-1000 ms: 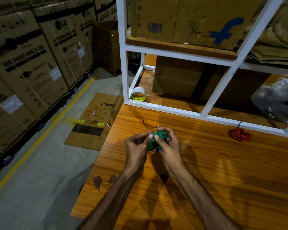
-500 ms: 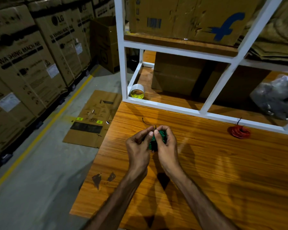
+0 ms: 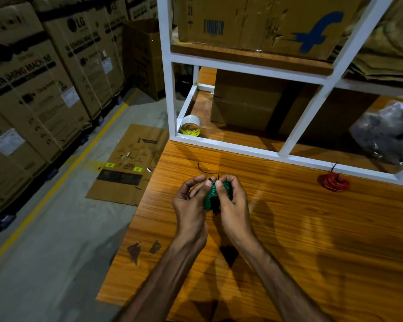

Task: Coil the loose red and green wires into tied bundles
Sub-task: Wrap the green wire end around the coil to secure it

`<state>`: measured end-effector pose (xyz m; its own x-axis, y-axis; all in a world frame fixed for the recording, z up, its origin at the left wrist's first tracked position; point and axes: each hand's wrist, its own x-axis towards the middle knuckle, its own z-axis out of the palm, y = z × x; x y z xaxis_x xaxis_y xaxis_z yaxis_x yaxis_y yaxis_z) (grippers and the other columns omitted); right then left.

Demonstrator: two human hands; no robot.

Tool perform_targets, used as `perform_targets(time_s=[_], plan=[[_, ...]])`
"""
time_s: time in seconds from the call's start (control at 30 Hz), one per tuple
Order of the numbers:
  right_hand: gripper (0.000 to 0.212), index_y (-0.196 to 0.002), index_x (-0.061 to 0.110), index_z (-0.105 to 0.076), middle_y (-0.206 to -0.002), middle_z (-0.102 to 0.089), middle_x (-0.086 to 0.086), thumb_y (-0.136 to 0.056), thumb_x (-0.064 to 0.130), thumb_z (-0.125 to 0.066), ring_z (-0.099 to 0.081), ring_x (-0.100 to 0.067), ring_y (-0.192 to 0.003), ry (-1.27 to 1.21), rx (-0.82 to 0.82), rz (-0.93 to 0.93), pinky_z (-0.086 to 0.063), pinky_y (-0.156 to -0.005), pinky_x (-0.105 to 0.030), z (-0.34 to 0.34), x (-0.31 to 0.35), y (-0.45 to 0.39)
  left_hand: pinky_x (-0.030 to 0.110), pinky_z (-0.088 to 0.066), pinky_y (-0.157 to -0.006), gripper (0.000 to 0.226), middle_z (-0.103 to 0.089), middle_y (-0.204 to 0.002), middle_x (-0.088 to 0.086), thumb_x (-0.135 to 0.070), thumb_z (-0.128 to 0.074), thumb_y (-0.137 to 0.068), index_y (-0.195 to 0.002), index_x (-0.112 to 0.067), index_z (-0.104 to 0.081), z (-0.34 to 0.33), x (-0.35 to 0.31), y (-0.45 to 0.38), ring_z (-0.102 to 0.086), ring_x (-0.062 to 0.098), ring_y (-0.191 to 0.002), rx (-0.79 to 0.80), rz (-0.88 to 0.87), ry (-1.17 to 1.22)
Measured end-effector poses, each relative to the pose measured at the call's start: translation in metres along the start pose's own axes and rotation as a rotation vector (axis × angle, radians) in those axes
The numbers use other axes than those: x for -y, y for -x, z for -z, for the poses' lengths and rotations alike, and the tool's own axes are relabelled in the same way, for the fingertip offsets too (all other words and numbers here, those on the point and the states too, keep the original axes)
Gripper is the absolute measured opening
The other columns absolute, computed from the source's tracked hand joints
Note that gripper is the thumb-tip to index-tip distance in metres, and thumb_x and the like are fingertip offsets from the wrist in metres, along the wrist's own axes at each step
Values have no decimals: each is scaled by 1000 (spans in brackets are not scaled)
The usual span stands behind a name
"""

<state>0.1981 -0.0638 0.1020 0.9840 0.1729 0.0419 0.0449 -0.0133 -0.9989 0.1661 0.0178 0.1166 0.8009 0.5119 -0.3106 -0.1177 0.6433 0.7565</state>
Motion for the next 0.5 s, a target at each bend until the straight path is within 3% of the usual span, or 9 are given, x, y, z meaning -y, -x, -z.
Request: perform_targets(time_s=[0.13, 0.33, 0.5], plan=[[6, -104, 25, -56, -103, -58, -7, -108, 22, -54, -58, -3, -74, -6, 22, 23, -46, -48, -23, 1, 8, 0, 36, -46, -70, 19, -77, -102, 12, 1, -66, -90, -106, -10, -63, -3, -8, 4, -73, 20, -88, 58, 67, 118], [9, -101, 30, -55, -107, -55, -14, -108, 26, -52, -59, -14, -82, 71, 74, 90, -48, -48, -22, 6, 21, -2, 35, -55, -73, 21, -75, -106, 12, -1, -65, -90, -109, -10, -63, -7, -18, 10, -72, 22, -97, 130, 106, 205], [8, -101, 30, -55, -108, -53, -11, -108, 28, -51, -59, -22, -87, 118, 148, 145, -49, -51, -23, 9, 27, -1, 30, -56, -59, 23, -76, -103, 9, -4, -67, -86, -107, -12, -64, -10, -25, 12, -73, 20, -90, 148, 114, 228]])
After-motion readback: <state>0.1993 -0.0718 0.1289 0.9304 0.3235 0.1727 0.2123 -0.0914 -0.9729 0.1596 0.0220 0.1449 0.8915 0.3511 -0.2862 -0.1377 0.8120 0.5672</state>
